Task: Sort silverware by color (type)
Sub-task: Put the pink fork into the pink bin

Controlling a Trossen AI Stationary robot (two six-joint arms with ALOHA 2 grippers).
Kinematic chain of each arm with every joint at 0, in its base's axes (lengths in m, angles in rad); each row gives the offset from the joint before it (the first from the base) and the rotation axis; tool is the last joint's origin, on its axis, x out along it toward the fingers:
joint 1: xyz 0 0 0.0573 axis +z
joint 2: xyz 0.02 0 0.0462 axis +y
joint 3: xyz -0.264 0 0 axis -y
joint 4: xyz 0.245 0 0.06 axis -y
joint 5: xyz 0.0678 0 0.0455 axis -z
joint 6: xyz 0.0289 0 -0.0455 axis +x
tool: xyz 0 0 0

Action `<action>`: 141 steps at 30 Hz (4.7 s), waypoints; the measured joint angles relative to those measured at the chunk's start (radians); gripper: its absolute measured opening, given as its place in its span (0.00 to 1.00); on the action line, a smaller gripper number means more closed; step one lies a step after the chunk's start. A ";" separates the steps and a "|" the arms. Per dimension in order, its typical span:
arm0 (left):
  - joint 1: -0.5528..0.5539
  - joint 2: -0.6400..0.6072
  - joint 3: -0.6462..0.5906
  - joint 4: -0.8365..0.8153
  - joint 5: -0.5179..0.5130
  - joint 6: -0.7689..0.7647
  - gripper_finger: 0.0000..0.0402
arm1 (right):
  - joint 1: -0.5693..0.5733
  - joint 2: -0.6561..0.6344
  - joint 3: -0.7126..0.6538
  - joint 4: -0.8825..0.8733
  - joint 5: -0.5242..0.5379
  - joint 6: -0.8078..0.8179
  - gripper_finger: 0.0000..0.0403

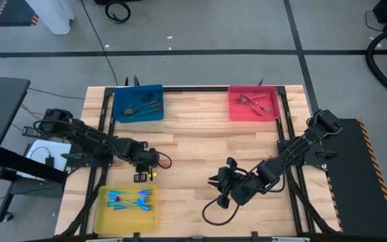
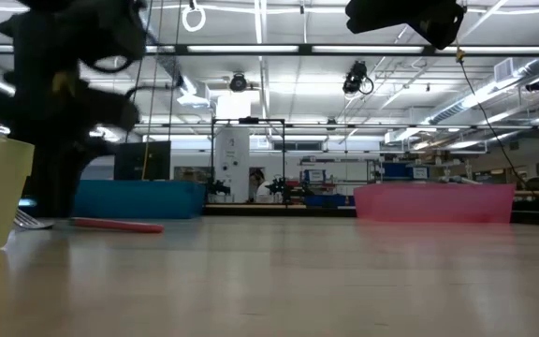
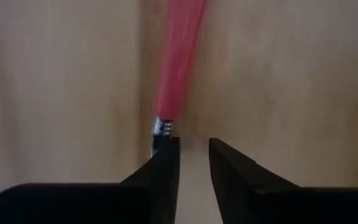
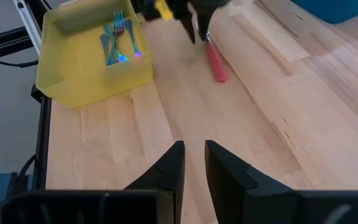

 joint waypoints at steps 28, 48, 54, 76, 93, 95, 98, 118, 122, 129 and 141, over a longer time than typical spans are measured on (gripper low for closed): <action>0.112 0.027 0.026 -0.074 0.071 0.099 0.21 | -0.012 0.000 0.000 -0.017 -0.009 -0.112 0.18; 0.134 0.023 0.004 0.000 0.063 0.109 0.01 | -0.020 0.000 0.000 0.000 -0.002 -0.109 0.18; 0.133 -0.019 -0.002 0.025 0.061 0.090 0.00 | -0.024 0.000 0.000 0.059 -0.002 -0.114 0.18; 0.138 -0.056 0.001 0.055 0.060 0.075 0.05 | -0.026 -0.001 0.000 0.197 -0.009 -0.276 0.18; 0.153 -0.055 0.002 0.040 0.062 0.080 0.35 | -0.036 -0.002 0.000 0.031 -0.009 -0.285 0.18; 0.168 -0.051 0.002 0.041 0.057 0.080 0.35 | -0.036 -0.002 0.000 0.031 -0.009 -0.285 0.18; 0.190 -0.025 0.003 0.034 0.057 0.084 0.35 | -0.036 -0.002 0.000 0.029 -0.009 -0.285 0.18; 0.216 0.049 0.003 0.084 0.069 0.146 0.27 | -0.036 -0.002 0.000 0.021 -0.009 -0.285 0.18; 0.217 0.049 0.003 0.091 0.056 0.154 0.08 | -0.036 -0.002 0.000 0.021 -0.009 -0.285 0.18; 0.217 0.048 0.002 0.113 0.054 0.120 0.03 | -0.036 -0.002 0.000 0.021 0.001 -0.284 0.18; 0.241 0.028 0.112 0.257 0.025 0.184 0.02 | -0.037 -0.003 0.000 0.030 0.127 -0.284 0.18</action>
